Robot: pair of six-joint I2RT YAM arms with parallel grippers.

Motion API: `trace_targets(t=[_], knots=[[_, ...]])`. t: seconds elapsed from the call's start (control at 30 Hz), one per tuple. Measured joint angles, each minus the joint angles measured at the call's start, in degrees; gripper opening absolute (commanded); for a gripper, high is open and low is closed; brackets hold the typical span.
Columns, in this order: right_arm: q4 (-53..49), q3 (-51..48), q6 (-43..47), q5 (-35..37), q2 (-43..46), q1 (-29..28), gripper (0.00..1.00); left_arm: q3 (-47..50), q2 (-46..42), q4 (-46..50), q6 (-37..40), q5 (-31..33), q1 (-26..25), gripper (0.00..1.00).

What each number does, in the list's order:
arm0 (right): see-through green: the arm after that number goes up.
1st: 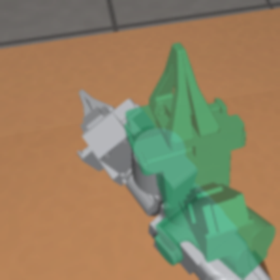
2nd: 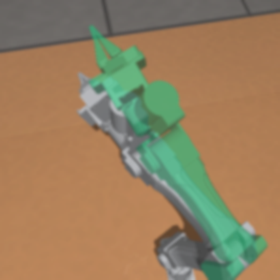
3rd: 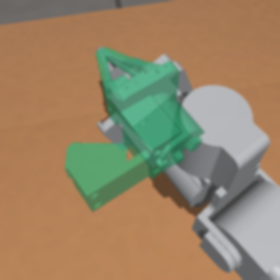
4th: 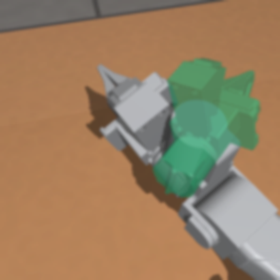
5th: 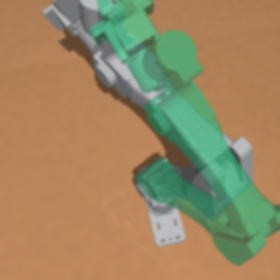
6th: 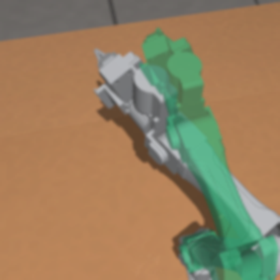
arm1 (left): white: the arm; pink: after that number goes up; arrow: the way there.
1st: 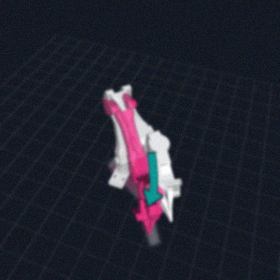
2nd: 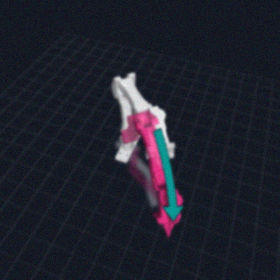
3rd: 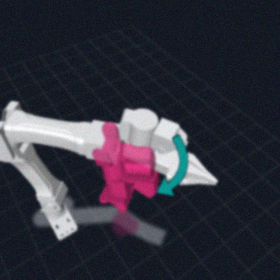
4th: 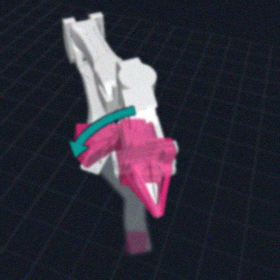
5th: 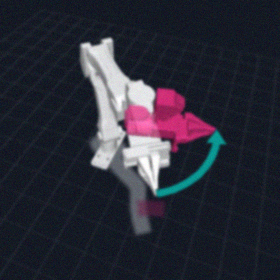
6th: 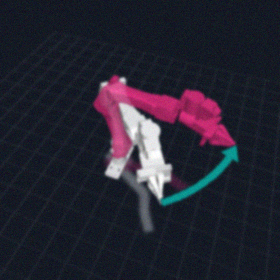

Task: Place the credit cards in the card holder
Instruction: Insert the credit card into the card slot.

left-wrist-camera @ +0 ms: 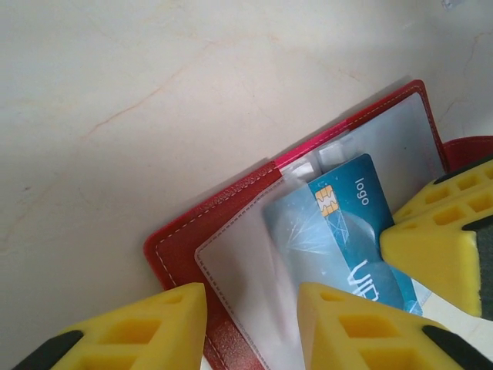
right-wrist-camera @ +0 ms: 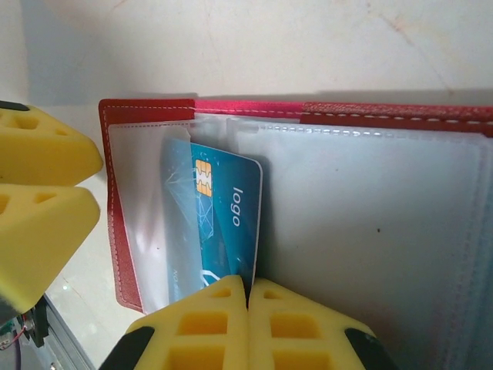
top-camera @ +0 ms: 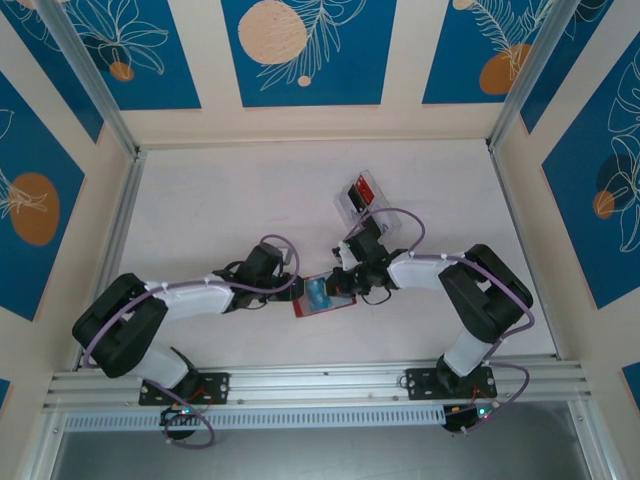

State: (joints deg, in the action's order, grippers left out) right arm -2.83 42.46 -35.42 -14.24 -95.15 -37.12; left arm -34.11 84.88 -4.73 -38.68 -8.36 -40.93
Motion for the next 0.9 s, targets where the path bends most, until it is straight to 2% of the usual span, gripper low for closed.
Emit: trace_targets(t=[0.63,0.9], knots=[[-1.4,3.7,1.8,-3.0,-3.9,-0.6,0.00,-0.5,3.5,-2.2,0.0,-0.2,0.7,0.32],[2.5,1.7,-2.2,-2.6,-3.5,-1.3,0.00,-0.5,3.8,-2.8,0.0,-0.2,0.7,0.33]])
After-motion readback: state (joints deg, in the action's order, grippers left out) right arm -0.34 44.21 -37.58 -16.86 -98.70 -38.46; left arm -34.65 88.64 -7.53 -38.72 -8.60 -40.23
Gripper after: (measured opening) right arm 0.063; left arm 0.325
